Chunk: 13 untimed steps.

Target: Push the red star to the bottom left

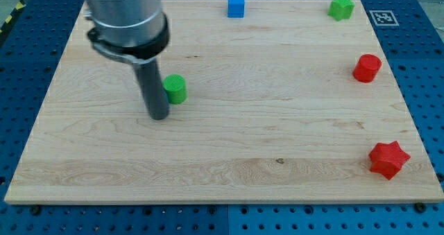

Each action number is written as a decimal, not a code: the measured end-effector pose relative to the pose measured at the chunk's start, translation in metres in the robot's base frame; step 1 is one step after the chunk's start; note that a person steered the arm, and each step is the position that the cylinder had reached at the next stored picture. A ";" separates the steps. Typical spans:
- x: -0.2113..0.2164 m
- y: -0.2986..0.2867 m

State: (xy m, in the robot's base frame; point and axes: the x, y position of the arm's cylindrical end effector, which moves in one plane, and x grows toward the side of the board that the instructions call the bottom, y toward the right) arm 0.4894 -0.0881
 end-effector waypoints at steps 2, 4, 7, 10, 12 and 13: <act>-0.001 0.204; 0.051 0.359; 0.085 0.314; 0.111 0.298; 0.128 0.289; 0.125 0.263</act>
State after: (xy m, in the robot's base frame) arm 0.6149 0.1753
